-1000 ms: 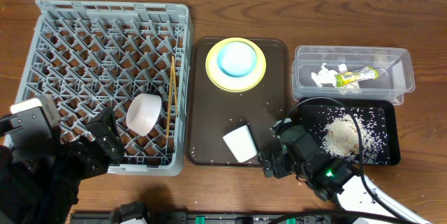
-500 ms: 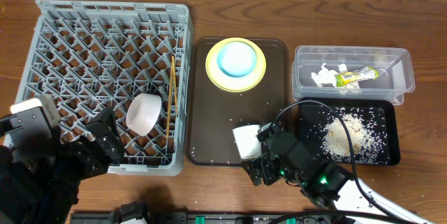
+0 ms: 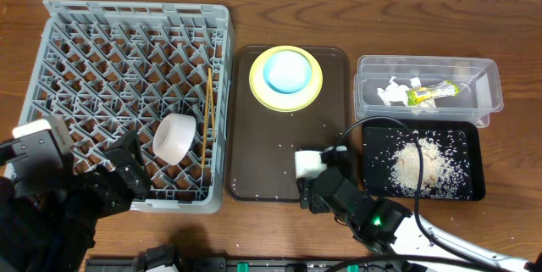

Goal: Sort waste into correct bins and load items into the dishwasher

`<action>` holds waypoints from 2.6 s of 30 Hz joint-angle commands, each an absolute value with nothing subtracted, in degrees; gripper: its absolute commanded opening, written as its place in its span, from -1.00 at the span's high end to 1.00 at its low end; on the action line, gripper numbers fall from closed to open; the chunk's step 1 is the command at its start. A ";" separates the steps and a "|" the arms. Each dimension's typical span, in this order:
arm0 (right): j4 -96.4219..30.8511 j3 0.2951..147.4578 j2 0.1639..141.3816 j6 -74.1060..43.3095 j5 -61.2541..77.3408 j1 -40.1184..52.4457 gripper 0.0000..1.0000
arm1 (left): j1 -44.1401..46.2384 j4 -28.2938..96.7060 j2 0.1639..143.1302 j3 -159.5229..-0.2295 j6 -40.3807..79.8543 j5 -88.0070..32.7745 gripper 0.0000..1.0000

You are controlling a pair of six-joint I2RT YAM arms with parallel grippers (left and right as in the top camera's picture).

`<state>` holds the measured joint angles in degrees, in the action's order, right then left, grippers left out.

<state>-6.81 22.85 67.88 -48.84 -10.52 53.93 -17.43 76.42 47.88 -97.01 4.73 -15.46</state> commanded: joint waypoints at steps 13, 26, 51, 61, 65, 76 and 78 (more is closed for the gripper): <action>-7.86 23.29 71.24 -57.39 -13.52 54.46 -0.53 | -17.56 76.23 47.90 -97.30 5.23 -15.11 -0.94; -0.91 23.35 71.13 -45.54 -9.69 54.46 -0.50 | -17.56 76.23 47.90 -97.30 5.23 -15.11 -0.94; 12.36 23.94 78.61 -53.95 -4.67 55.61 -0.98 | -17.56 76.23 47.90 -97.30 5.23 -15.11 -0.94; 9.87 23.94 81.95 -61.84 -16.56 56.31 -0.99 | -17.56 76.23 47.90 -97.30 5.23 -15.11 -0.94; 11.79 23.94 84.55 -61.87 -16.27 56.34 -0.98 | -17.56 76.23 47.90 -97.27 5.23 -15.11 -0.94; 4.64 23.94 80.36 -62.15 -14.20 56.31 -0.99 | -17.56 76.23 47.90 -97.27 5.23 -15.11 -0.93; 2.52 23.94 78.72 -62.11 -15.62 56.31 -0.96 | -17.56 76.23 47.90 -97.30 5.23 -15.11 -0.94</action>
<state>4.56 24.75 80.01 -60.64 -15.14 56.07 -17.43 76.42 47.88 -97.01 4.73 -15.46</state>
